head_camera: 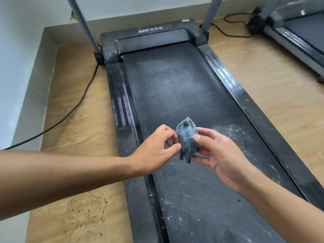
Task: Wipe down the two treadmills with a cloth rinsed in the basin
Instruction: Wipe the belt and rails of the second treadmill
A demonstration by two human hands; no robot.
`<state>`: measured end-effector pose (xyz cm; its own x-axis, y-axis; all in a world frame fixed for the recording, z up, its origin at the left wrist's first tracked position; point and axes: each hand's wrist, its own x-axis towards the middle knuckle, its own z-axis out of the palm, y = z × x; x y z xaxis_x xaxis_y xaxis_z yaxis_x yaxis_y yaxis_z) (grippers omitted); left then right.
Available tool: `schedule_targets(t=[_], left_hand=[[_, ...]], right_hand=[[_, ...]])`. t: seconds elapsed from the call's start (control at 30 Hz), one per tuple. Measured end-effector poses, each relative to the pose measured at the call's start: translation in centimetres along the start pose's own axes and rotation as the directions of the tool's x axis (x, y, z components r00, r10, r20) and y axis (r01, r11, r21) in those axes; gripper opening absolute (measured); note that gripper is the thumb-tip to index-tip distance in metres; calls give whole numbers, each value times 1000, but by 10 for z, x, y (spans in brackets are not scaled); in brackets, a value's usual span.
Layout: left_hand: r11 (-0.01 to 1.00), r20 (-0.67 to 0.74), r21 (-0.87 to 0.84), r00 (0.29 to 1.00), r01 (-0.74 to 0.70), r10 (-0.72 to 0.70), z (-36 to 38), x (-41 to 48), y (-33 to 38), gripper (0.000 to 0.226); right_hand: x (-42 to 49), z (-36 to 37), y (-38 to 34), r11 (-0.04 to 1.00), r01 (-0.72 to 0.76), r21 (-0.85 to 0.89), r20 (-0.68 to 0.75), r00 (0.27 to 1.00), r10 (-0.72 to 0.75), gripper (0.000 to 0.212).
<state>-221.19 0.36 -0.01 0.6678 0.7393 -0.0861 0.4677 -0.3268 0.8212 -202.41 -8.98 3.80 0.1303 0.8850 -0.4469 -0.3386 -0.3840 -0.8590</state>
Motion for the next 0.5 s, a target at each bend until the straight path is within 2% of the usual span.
schedule_targets(t=[0.1, 0.2, 0.27, 0.33, 0.4, 0.43, 0.5], left_hand=[[990, 27, -102, 995, 102, -100, -6, -1, 7, 30], [960, 70, -196, 979, 201, -190, -9, -4, 20, 63], [903, 128, -314, 956, 292, -264, -7, -6, 28, 70], [869, 174, -365, 941, 334, -289, -4, -7, 34, 54], [901, 199, -327, 953, 284, -228, -4, -3, 34, 25], [915, 211, -310, 957, 259, -199, -5, 0, 35, 17], [933, 207, -279, 963, 228, -174, -12, 5, 42, 21]], right_hand=[[-2, 5, -1, 999, 14, -41, 31, 999, -13, 25], [-7, 6, -3, 994, 49, -94, 21, 999, -47, 23], [-12, 4, -6, 993, 36, -114, 38, 999, -32, 30], [-16, 1, -10, 988, 10, -154, 42, 999, -4, 26], [-20, -1, -17, 980, -4, -200, -10, 1000, 2, 20], [-23, -1, -22, 969, 0, -246, -45, 999, -11, 18], [-31, -4, -33, 911, 35, -410, -120, 988, -93, 14]])
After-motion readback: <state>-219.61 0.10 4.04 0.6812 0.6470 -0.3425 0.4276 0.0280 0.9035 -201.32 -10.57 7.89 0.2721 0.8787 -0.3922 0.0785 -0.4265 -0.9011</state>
